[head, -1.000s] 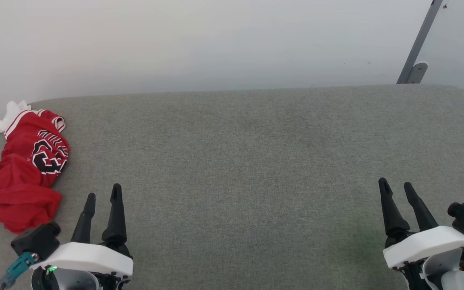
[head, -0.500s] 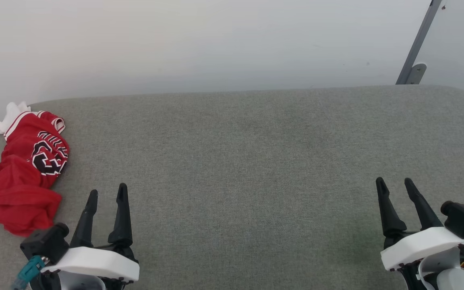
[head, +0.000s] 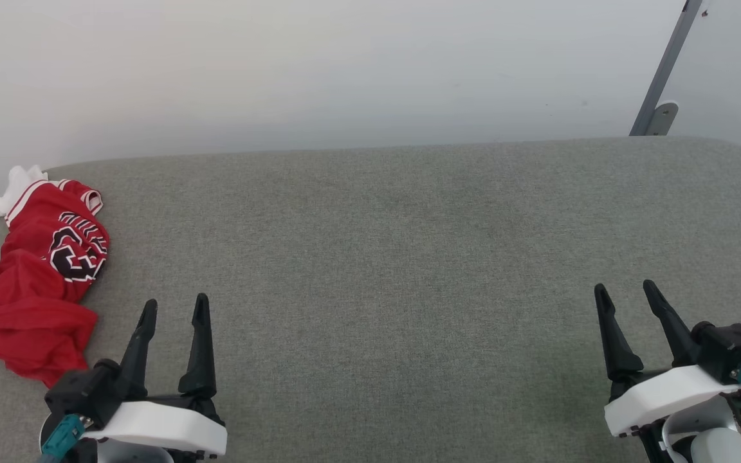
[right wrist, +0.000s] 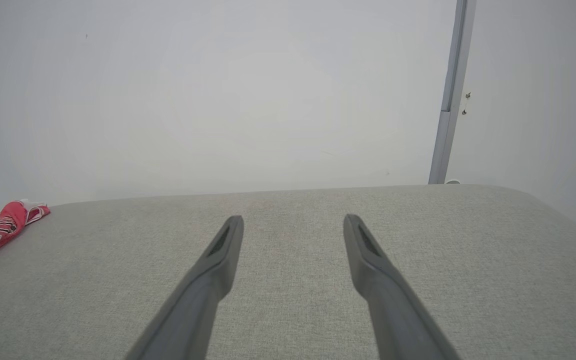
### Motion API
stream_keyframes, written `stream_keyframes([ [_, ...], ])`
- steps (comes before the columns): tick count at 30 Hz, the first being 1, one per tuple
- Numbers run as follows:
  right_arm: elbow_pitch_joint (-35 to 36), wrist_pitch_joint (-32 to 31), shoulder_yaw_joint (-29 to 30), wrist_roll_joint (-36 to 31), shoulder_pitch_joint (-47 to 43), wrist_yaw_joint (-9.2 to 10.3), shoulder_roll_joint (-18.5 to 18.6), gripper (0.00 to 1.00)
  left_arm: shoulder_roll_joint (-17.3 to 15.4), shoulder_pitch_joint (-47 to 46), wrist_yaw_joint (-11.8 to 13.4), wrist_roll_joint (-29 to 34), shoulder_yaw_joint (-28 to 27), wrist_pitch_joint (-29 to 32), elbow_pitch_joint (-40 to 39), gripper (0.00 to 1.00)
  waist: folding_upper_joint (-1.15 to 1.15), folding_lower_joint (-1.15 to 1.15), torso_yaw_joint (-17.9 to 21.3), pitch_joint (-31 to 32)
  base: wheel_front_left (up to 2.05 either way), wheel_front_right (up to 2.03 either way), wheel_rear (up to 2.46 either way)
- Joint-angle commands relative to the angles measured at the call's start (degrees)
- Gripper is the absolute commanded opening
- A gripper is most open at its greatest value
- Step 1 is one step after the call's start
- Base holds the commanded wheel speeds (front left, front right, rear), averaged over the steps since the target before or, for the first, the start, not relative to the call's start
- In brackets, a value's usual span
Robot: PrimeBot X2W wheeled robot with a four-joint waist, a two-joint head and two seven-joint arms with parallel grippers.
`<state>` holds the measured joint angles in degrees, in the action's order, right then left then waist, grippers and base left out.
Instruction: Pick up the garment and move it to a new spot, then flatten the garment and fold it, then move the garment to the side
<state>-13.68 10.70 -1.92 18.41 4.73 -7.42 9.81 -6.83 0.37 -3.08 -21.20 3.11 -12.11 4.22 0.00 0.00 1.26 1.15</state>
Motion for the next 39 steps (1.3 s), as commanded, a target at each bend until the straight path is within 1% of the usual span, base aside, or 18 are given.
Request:
stream_keyframes([
  [1, -0.04, 0.66, -0.28, -1.28, 0.58, -0.11, 0.33, 1.00, 0.13, 0.59, -0.43, 1.28, -0.25, -0.49, -0.67, 1.00, 0.00, 0.00, 0.01, 0.01, 0.00, 0.00, 0.00],
  [20, 0.01, 2.95, -1.32, -9.49, 0.34, -0.07, 0.99, 1.00, 1.38, 1.48, -1.90, 10.25, -0.79, -2.62, -1.51, 1.00, 0.00, 0.00, 0.39, 0.08, 0.00, 0.00, 0.00],
  [27, 0.11, 3.85, -0.84, -11.69, 0.41, -0.07, 1.04, 1.00, 1.74, 1.64, -2.32, 12.39, -0.99, -3.24, -1.59, 1.00, 0.00, 0.00, 0.44, 0.22, 0.00, 0.00, 0.00],
  [39, 0.56, 4.50, 1.04, -12.12, 0.36, -0.07, 0.10, 1.00, 2.21, 1.74, -3.04, 11.68, -2.10, -3.23, -1.09, 1.00, 0.00, 0.00, 0.37, 0.37, 0.00, 0.00, 0.00],
])
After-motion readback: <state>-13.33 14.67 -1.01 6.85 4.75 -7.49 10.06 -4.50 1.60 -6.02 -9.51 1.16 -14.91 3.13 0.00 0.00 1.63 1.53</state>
